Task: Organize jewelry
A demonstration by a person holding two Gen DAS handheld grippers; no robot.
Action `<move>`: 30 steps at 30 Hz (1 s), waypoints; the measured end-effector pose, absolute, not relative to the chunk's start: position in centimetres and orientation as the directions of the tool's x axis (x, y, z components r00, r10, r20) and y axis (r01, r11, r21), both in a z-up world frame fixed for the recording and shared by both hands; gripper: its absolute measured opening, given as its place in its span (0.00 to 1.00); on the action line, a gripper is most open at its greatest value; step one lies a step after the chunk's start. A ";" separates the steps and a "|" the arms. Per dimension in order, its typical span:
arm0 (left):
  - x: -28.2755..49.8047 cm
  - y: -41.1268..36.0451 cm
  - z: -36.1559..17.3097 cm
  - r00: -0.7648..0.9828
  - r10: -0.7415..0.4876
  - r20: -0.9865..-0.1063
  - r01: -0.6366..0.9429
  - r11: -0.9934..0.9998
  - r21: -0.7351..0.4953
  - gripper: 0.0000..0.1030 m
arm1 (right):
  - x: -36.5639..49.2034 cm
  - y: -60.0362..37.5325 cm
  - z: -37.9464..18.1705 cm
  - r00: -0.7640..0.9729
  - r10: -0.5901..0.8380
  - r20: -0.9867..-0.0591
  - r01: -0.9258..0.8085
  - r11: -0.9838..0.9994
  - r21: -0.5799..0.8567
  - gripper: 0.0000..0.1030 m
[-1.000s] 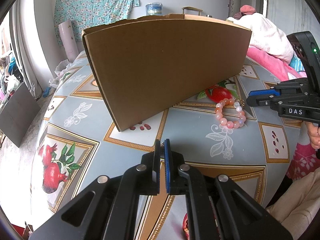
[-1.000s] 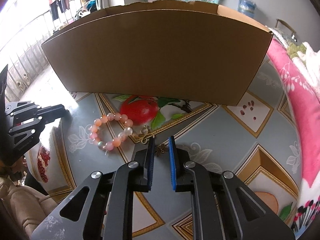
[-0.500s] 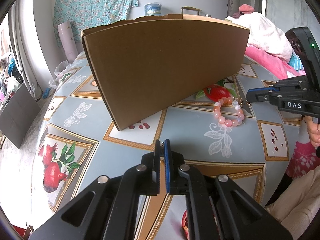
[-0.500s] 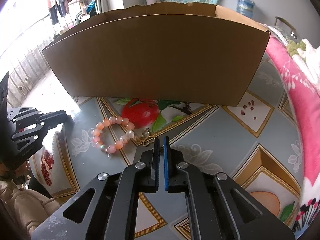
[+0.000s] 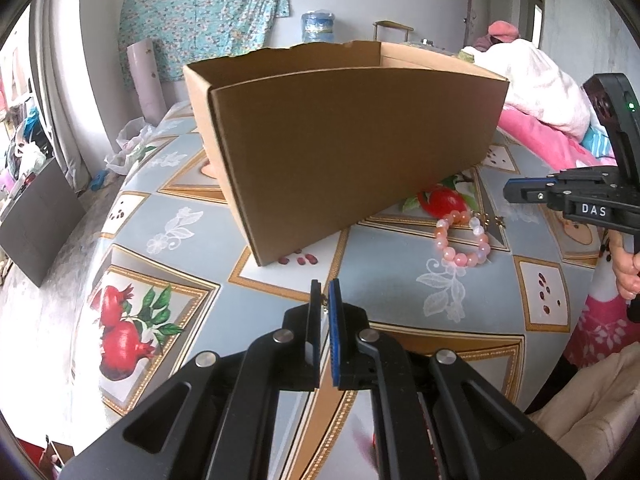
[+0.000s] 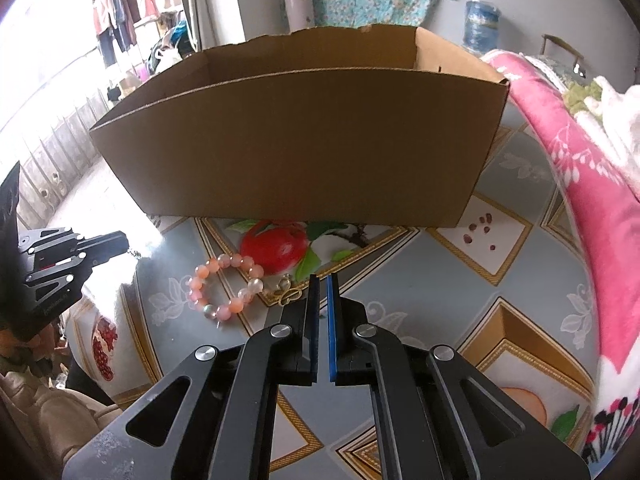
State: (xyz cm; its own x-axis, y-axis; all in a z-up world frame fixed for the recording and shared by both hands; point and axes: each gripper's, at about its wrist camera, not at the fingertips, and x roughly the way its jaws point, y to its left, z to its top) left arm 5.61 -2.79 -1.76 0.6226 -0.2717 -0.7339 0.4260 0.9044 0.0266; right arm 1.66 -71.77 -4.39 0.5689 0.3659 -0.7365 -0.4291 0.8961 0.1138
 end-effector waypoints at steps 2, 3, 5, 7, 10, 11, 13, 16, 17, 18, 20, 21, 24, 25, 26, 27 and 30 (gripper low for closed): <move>5.6 -2.8 -1.9 0.618 -0.269 -0.738 0.425 0.905 0.025 0.03 | 1.7 -71.9 -4.5 0.553 0.375 -0.744 -0.429 0.894 0.132 0.05; 5.6 -2.9 -2.0 0.617 -0.269 -0.740 0.425 0.905 0.025 0.03 | 1.7 -71.9 -4.6 0.548 0.378 -0.746 -0.429 0.893 0.137 0.08; 5.5 -3.1 -2.1 0.614 -0.271 -0.742 0.428 0.903 0.024 0.03 | 1.7 -71.7 -4.8 0.541 0.382 -0.750 -0.433 0.890 0.141 0.22; 5.4 -3.4 -2.2 0.611 -0.271 -0.743 0.431 0.902 0.026 0.03 | 1.6 -71.5 -4.9 0.537 0.380 -0.753 -0.438 0.889 0.136 0.28; 5.3 -3.5 -2.3 0.607 -0.272 -0.746 0.435 0.900 0.025 0.03 | 1.5 -71.2 -5.2 0.525 0.371 -0.766 -0.440 0.889 0.130 0.28; 5.4 -3.6 -2.4 0.605 -0.272 -0.748 0.435 0.900 0.025 0.03 | 1.6 -71.1 -5.4 0.518 0.369 -0.772 -0.439 0.889 0.130 0.28; 5.3 -3.5 -2.5 0.602 -0.272 -0.751 0.435 0.900 0.022 0.03 | 1.6 -70.9 -5.8 0.503 0.361 -0.785 -0.437 0.890 0.129 0.28; 5.4 -3.4 -2.6 0.598 -0.272 -0.754 0.432 0.902 0.017 0.03 | 1.5 -70.5 -5.9 0.500 0.358 -0.789 -0.441 0.889 0.124 0.29; 5.4 -3.4 -2.7 0.597 -0.273 -0.755 0.431 0.902 0.015 0.03 | 1.5 -70.4 -5.9 0.498 0.359 -0.789 -0.442 0.888 0.125 0.29; 5.4 -3.4 -2.7 0.596 -0.274 -0.755 0.431 0.902 0.012 0.03 | 1.4 -70.2 -5.9 0.499 0.360 -0.788 -0.444 0.888 0.125 0.29; 5.4 -3.4 -2.7 0.595 -0.277 -0.754 0.431 0.902 0.009 0.03 | 1.3 -70.0 -5.9 0.502 0.357 -0.788 -0.448 0.887 0.116 0.29; 5.4 -3.4 -2.7 0.595 -0.278 -0.754 0.431 0.902 0.008 0.03 | 1.2 -69.8 -5.9 0.506 0.351 -0.788 -0.451 0.886 0.106 0.29; 5.4 -3.3 -2.7 0.595 -0.281 -0.753 0.431 0.902 0.004 0.03 | 0.9 -69.1 -5.9 0.518 0.338 -0.786 -0.459 0.885 0.078 0.29; 5.4 -3.3 -2.8 0.594 -0.281 -0.754 0.430 0.903 0.003 0.03 | 0.7 -68.9 -5.9 0.521 0.334 -0.785 -0.461 0.884 0.071 0.29; 5.4 -3.3 -2.8 0.594 -0.282 -0.753 0.431 0.903 0.001 0.03 | 0.6 -68.6 -5.9 0.525 0.330 -0.785 -0.464 0.884 0.061 0.28; 5.4 -3.2 -2.8 0.594 -0.284 -0.753 0.430 0.903 -0.001 0.03 | 0.5 -68.5 -5.9 0.529 0.325 -0.784 -0.466 0.883 0.053 0.27; 5.3 -3.1 -2.8 0.594 -0.287 -0.752 0.431 0.902 -0.004 0.03 | 0.1 -67.9 -6.0 0.537 0.318 -0.781 -0.468 0.883 0.037 0.25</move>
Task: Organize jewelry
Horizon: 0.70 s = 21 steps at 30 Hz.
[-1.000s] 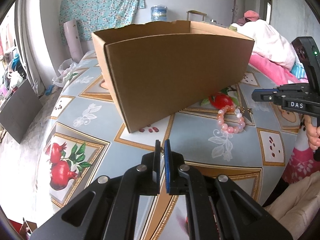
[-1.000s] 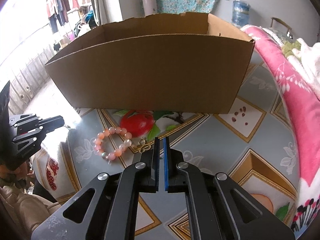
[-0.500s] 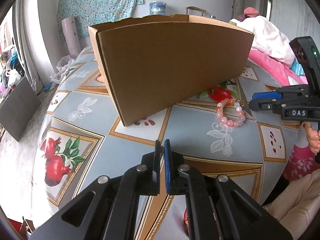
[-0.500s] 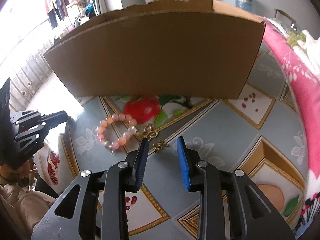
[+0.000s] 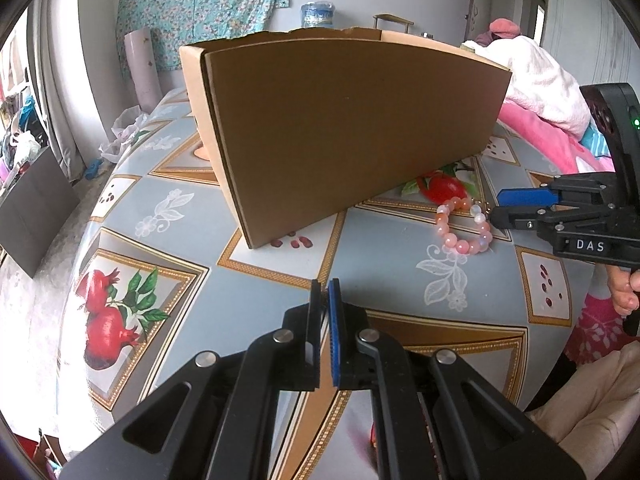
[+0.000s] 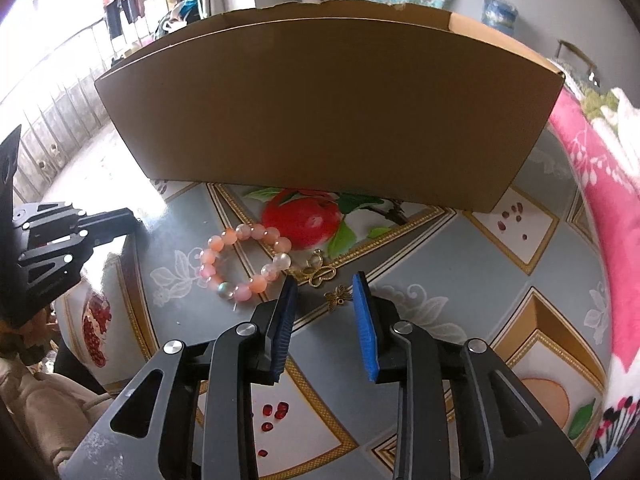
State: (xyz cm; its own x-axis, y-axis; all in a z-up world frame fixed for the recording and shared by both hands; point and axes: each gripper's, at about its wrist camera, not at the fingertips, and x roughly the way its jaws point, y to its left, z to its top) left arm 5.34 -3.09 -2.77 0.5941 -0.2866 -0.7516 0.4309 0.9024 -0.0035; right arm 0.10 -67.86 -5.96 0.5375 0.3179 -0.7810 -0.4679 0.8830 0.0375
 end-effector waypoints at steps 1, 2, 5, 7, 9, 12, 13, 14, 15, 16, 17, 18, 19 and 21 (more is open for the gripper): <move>5.3 -3.1 -2.8 0.594 -0.287 -0.751 0.431 0.902 -0.004 0.03 | 0.0 -67.8 -5.9 0.539 0.317 -0.780 -0.467 0.883 0.036 0.24; 5.3 -3.0 -2.8 0.594 -0.288 -0.751 0.431 0.902 -0.005 0.03 | -0.1 -67.7 -5.9 0.540 0.318 -0.779 -0.466 0.884 0.037 0.22; 5.4 -3.0 -2.8 0.594 -0.288 -0.751 0.431 0.902 -0.005 0.03 | 0.0 -67.9 -5.8 0.541 0.320 -0.777 -0.462 0.886 0.043 0.17; 5.4 -3.0 -2.8 0.594 -0.288 -0.751 0.431 0.902 -0.005 0.03 | -0.1 -67.6 -5.8 0.544 0.319 -0.776 -0.463 0.886 0.040 0.16; 5.4 -3.0 -2.8 0.594 -0.288 -0.751 0.430 0.903 -0.005 0.03 | -0.3 -67.5 -5.8 0.547 0.318 -0.774 -0.465 0.884 0.034 0.15; 5.4 -3.1 -2.8 0.594 -0.287 -0.751 0.431 0.902 -0.004 0.03 | -0.1 -67.8 -5.7 0.546 0.325 -0.772 -0.469 0.882 0.040 0.08; 5.4 -3.1 -2.8 0.594 -0.287 -0.751 0.431 0.902 -0.004 0.03 | -0.1 -67.9 -5.7 0.545 0.326 -0.772 -0.469 0.882 0.042 0.07; 5.4 -3.1 -2.8 0.594 -0.287 -0.751 0.431 0.902 -0.004 0.03 | 0.0 -68.0 -5.8 0.545 0.327 -0.772 -0.469 0.882 0.042 0.07; 5.4 -3.1 -2.8 0.594 -0.287 -0.751 0.431 0.902 -0.004 0.03 | 0.1 -68.1 -5.8 0.546 0.327 -0.771 -0.470 0.882 0.041 0.07; 5.4 -3.0 -2.8 0.594 -0.287 -0.751 0.431 0.902 -0.004 0.03 | 0.1 -68.2 -5.8 0.546 0.328 -0.771 -0.472 0.881 0.041 0.07; 5.4 -3.0 -2.8 0.594 -0.287 -0.751 0.431 0.902 -0.004 0.03 | 0.3 -68.2 -5.8 0.545 0.329 -0.771 -0.473 0.880 0.041 0.07; 5.4 -3.0 -2.8 0.595 -0.287 -0.751 0.431 0.902 -0.003 0.03 | 0.3 -68.3 -5.8 0.545 0.332 -0.770 -0.475 0.879 0.042 0.06; 5.4 -3.0 -2.8 0.594 -0.287 -0.751 0.431 0.902 -0.004 0.03 | 0.3 -68.3 -5.9 0.544 0.334 -0.769 -0.477 0.878 0.044 0.06; 5.4 -3.0 -2.8 0.594 -0.286 -0.752 0.431 0.902 -0.002 0.03 | 0.4 -68.3 -5.9 0.543 0.338 -0.769 -0.480 0.876 0.046 0.06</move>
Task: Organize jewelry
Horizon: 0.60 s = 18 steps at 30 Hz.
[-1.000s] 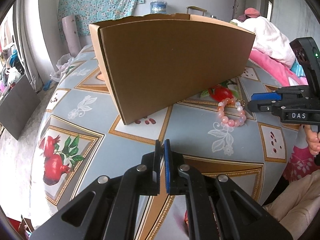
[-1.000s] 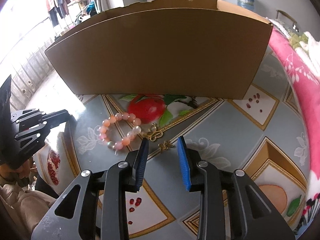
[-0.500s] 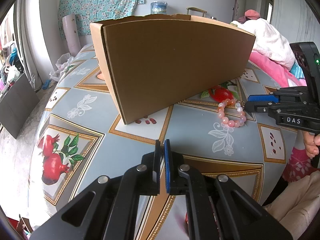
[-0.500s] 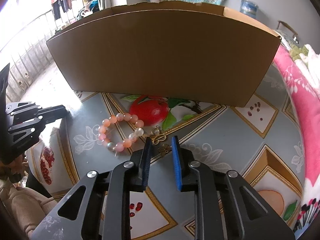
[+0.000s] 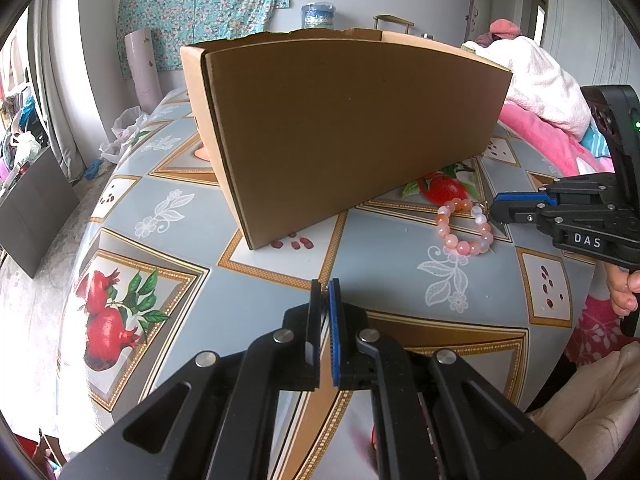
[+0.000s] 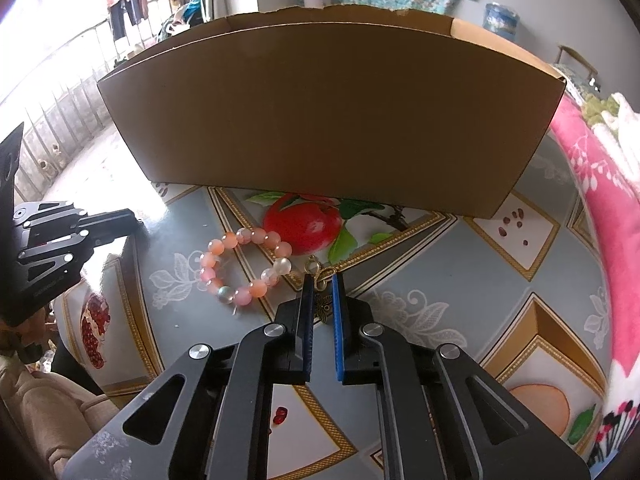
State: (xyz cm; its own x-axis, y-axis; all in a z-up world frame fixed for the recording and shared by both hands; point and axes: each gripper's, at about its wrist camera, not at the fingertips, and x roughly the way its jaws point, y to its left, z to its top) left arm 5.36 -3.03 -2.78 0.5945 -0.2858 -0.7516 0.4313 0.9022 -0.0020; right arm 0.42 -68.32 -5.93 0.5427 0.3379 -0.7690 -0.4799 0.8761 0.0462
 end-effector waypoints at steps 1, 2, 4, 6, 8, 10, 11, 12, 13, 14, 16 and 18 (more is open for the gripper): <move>5.4 -3.1 -2.8 0.594 -0.286 -0.752 0.431 0.902 -0.003 0.03 | 0.4 -68.3 -5.9 0.542 0.340 -0.769 -0.482 0.875 0.047 0.06; 5.4 -3.0 -2.8 0.594 -0.286 -0.752 0.432 0.902 -0.002 0.03 | 0.4 -68.4 -5.8 0.541 0.342 -0.768 -0.483 0.874 0.048 0.06; 5.4 -3.1 -2.8 0.594 -0.285 -0.752 0.432 0.902 -0.001 0.03 | 0.4 -68.5 -5.7 0.540 0.345 -0.768 -0.484 0.874 0.052 0.05; 5.3 -3.0 -2.7 0.594 -0.284 -0.753 0.432 0.902 0.001 0.03 | 0.4 -68.7 -5.5 0.545 0.345 -0.764 -0.482 0.875 0.052 0.05; 5.3 -2.9 -2.6 0.597 -0.284 -0.751 0.434 0.901 0.005 0.03 | 0.3 -69.0 -5.2 0.550 0.345 -0.760 -0.477 0.877 0.053 0.05; 5.2 -2.9 -2.3 0.602 -0.284 -0.746 0.435 0.900 0.008 0.03 | 0.3 -69.6 -4.6 0.559 0.350 -0.752 -0.472 0.880 0.059 0.05; 5.1 -2.8 -2.2 0.606 -0.283 -0.743 0.434 0.901 0.011 0.03 | 0.3 -69.8 -4.3 0.564 0.349 -0.748 -0.468 0.882 0.058 0.05; 5.0 -2.8 -2.1 0.609 -0.283 -0.741 0.434 0.901 0.012 0.03 | 0.2 -70.1 -4.0 0.569 0.350 -0.744 -0.465 0.883 0.059 0.05; 4.9 -2.6 -1.8 0.613 -0.284 -0.738 0.433 0.901 0.013 0.03 | 0.3 -70.3 -3.7 0.572 0.354 -0.740 -0.464 0.883 0.064 0.05; 4.8 -2.6 -1.7 0.615 -0.284 -0.735 0.433 0.901 0.013 0.03 | 0.2 -70.6 -3.3 0.575 0.361 -0.734 -0.463 0.884 0.073 0.05; 4.6 -2.3 -1.0 0.623 -0.291 -0.726 0.433 0.901 0.010 0.03 | 0.1 -71.0 -2.6 0.587 0.364 -0.723 -0.458 0.886 0.074 0.05; 4.3 -2.1 -0.2 0.633 -0.295 -0.716 0.433 0.901 0.012 0.03 | 0.0 -71.5 -1.6 0.599 0.376 -0.707 -0.457 0.885 0.084 0.05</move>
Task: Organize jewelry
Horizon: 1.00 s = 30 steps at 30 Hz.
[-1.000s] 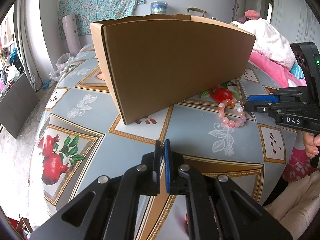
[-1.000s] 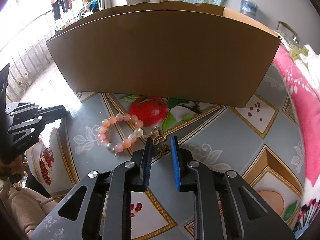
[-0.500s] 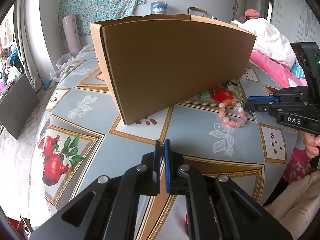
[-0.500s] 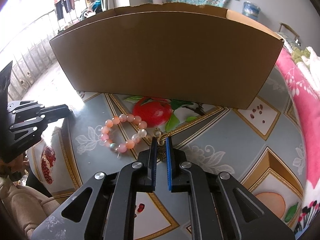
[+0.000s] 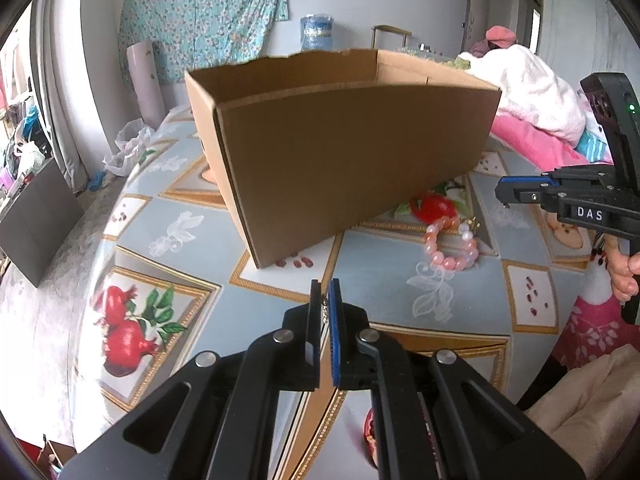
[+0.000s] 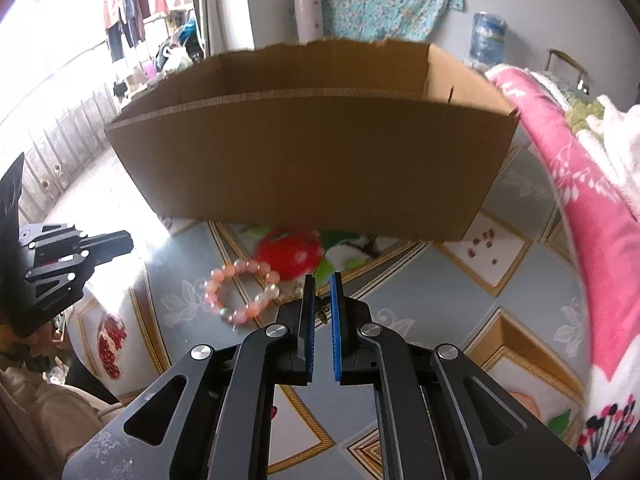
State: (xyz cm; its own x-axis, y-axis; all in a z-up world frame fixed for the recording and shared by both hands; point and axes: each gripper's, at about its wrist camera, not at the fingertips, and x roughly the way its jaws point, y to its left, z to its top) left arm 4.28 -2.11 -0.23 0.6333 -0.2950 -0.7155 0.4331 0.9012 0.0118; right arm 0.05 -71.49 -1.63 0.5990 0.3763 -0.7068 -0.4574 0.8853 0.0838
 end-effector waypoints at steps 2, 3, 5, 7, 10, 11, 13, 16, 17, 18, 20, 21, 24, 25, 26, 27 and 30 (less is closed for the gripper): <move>4.1 -1.9 0.8 0.644 -0.305 -0.702 0.437 0.900 0.010 0.03 | 0.0 -71.7 -0.6 0.611 0.388 -0.690 -0.461 0.883 0.089 0.05; 3.9 -1.8 1.2 0.648 -0.313 -0.695 0.439 0.898 0.005 0.03 | -0.1 -71.7 0.1 0.619 0.394 -0.679 -0.464 0.881 0.089 0.05; 3.5 -1.5 2.9 0.663 -0.344 -0.665 0.449 0.893 -0.015 0.03 | -0.2 -71.8 1.5 0.635 0.413 -0.653 -0.475 0.875 0.091 0.05; 3.3 -1.3 5.0 0.679 -0.381 -0.627 0.466 0.884 -0.033 0.03 | -0.3 -71.5 3.1 0.653 0.433 -0.621 -0.490 0.867 0.089 0.05; 3.3 -1.5 8.1 0.704 -0.439 -0.559 0.499 0.865 -0.050 0.03 | 0.0 -71.3 5.5 0.682 0.464 -0.565 -0.513 0.854 0.081 0.05; 3.6 -1.6 9.0 0.707 -0.460 -0.537 0.513 0.856 -0.058 0.03 | 0.3 -71.2 6.3 0.691 0.476 -0.544 -0.521 0.850 0.080 0.05; 4.8 -1.9 10.5 0.716 -0.488 -0.499 0.532 0.845 -0.063 0.03 | 1.2 -71.1 7.5 0.705 0.490 -0.513 -0.529 0.845 0.080 0.05; 7.4 -2.8 11.1 0.722 -0.491 -0.487 0.536 0.843 -0.056 0.03 | 3.3 -70.9 8.3 0.716 0.501 -0.487 -0.532 0.842 0.084 0.05; 8.7 -3.2 10.9 0.710 -0.498 -0.497 0.538 0.840 -0.074 0.03 | 4.1 -70.7 8.2 0.713 0.504 -0.488 -0.531 0.842 0.094 0.05; 10.1 -3.5 10.6 0.697 -0.501 -0.513 0.535 0.840 -0.093 0.03 | 4.9 -70.6 8.0 0.712 0.503 -0.490 -0.527 0.844 0.101 0.05; 12.2 -4.3 9.8 0.677 -0.496 -0.543 0.529 0.842 -0.110 0.03 | 6.7 -70.3 7.3 0.708 0.489 -0.510 -0.513 0.852 0.104 0.05; 12.8 -4.8 9.3 0.662 -0.499 -0.560 0.530 0.839 -0.121 0.03 | 7.6 -70.1 6.8 0.702 0.480 -0.526 -0.505 0.856 0.108 0.05; 15.4 -6.0 7.6 0.592 -0.531 -0.606 0.526 0.824 -0.208 0.03 | 8.7 -69.8 5.5 0.686 0.470 -0.556 -0.495 0.861 0.117 0.05; 16.1 -6.3 7.0 0.568 -0.546 -0.616 0.521 0.818 -0.245 0.03 | 9.1 -69.7 5.0 0.681 0.462 -0.568 -0.492 0.863 0.114 0.05; 16.5 -6.5 6.6 0.557 -0.548 -0.625 0.509 0.819 -0.265 0.03 | 9.2 -69.5 4.6 0.680 0.453 -0.577 -0.487 0.867 0.107 0.05; 16.7 -6.7 6.3 0.548 -0.554 -0.627 0.507 0.816 -0.278 0.03 | 9.4 -69.5 4.4 0.675 0.451 -0.584 -0.487 0.867 0.106 0.05; 17.2 -7.4 5.3 0.504 -0.595 -0.626 0.502 0.792 -0.348 0.03 | 9.3 -69.8 3.8 0.672 0.447 -0.591 -0.480 0.870 0.112 0.06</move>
State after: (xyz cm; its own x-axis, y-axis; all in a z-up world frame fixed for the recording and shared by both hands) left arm 17.17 -7.35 5.35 0.5041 -0.5950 -0.6259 0.5023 0.7916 -0.3480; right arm 9.31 -69.84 3.84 0.6720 0.4468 -0.5905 -0.4801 0.8700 0.1119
